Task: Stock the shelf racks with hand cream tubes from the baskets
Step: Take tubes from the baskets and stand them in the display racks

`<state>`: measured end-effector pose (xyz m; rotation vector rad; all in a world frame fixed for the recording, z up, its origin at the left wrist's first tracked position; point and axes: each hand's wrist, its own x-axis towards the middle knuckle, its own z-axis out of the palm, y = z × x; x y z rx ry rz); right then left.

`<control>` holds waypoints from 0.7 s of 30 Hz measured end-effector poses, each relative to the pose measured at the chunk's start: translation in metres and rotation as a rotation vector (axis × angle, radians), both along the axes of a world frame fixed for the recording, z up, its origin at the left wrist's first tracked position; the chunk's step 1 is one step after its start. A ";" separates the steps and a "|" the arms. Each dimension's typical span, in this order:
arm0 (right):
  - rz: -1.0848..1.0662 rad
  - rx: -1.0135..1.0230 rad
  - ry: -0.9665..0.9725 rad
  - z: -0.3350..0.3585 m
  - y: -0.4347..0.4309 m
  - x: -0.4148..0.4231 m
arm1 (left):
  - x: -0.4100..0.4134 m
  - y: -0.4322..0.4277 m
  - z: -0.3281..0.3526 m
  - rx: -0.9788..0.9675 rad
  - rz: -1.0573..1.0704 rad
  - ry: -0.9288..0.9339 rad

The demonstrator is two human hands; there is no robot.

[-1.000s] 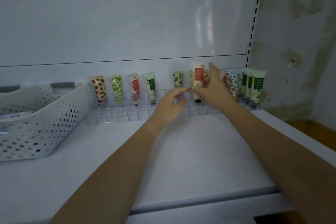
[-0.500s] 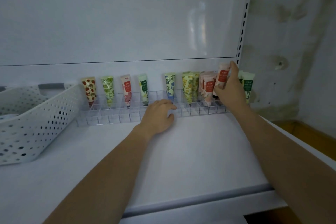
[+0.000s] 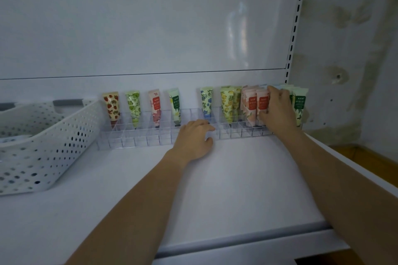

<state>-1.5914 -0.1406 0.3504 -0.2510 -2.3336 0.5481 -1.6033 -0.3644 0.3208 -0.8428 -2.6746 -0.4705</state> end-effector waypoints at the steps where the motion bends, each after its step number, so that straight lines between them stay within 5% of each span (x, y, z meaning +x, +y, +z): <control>1: -0.013 0.007 -0.020 -0.001 0.001 0.000 | 0.000 0.000 0.000 -0.001 0.001 -0.002; 10: 0.006 0.075 0.147 0.012 -0.019 0.010 | 0.010 0.000 0.027 0.133 -0.005 0.067; 16: 0.356 0.262 0.267 0.034 -0.095 0.018 | 0.012 -0.078 0.099 0.178 0.064 0.190; 21: 0.697 0.347 0.128 0.067 -0.186 0.015 | 0.017 -0.186 0.137 0.096 0.245 0.178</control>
